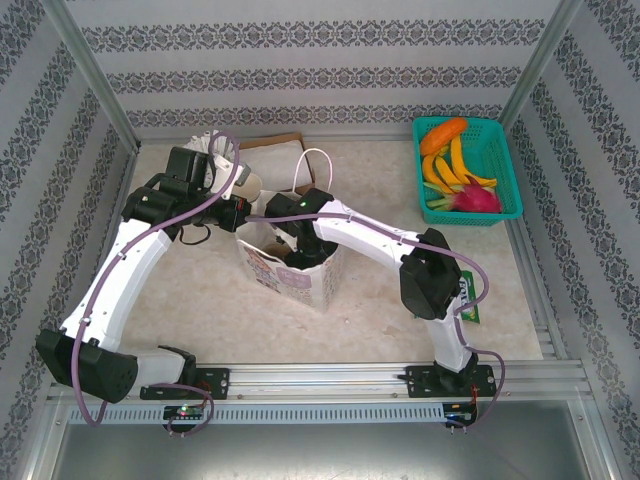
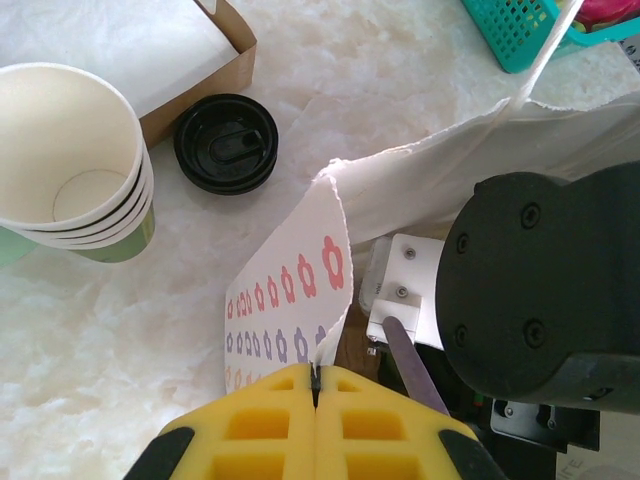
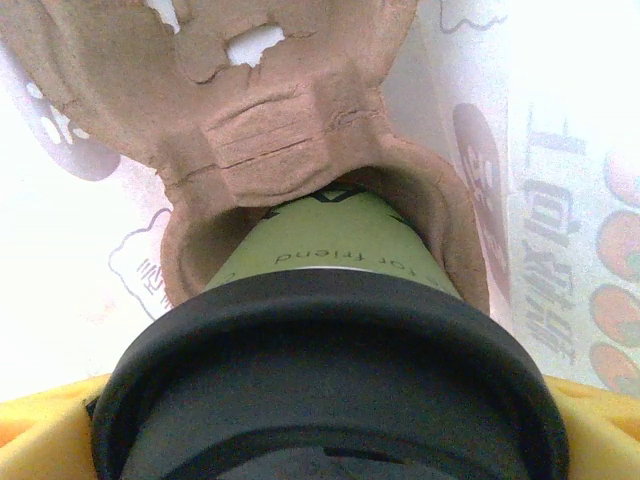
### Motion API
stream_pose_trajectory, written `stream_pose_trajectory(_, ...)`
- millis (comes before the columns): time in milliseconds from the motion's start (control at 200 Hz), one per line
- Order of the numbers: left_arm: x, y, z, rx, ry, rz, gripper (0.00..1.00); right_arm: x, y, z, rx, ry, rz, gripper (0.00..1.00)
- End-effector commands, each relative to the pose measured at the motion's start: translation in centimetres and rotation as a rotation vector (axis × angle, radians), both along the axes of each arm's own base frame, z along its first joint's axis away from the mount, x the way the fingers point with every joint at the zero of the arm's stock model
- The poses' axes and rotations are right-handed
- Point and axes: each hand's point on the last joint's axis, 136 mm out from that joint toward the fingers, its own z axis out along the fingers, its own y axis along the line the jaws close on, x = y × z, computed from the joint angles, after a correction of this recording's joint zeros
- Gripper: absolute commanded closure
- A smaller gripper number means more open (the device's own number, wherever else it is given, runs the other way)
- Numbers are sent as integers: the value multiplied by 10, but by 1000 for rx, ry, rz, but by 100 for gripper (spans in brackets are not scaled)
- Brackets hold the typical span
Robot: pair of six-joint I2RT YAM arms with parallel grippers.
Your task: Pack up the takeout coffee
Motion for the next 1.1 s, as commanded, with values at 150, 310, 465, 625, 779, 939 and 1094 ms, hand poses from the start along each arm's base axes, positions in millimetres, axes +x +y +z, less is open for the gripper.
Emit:
stream_pose_trajectory(150, -4, 2, 3, 8, -21, 11, 100, 3, -6, 5, -22, 1, 1, 5)
stream_pose_trajectory(310, -3, 3, 2, 14, -26, 19, 100, 0, -7, 7, -20, 5, 7, 4)
stream_pose_trajectory(465, -2, 5, 4, 16, -34, 30, 100, -1, -8, 10, -20, 1, 19, 2)
stream_pose_trajectory(625, -1, 9, 8, 25, -50, 58, 100, 0, -9, 13, -21, -1, 28, 2)
stream_pose_trajectory(779, -5, 12, 4, 36, -38, 63, 100, 2, -7, 18, -13, -6, 32, 2)
stream_pose_trajectory(939, -6, 13, 1, 40, -31, 70, 100, 1, -7, 25, -4, -12, 31, 2)
stream_pose_trajectory(1094, -6, 8, 0, 13, -25, 52, 100, -1, -5, 34, 18, -8, 19, 2)
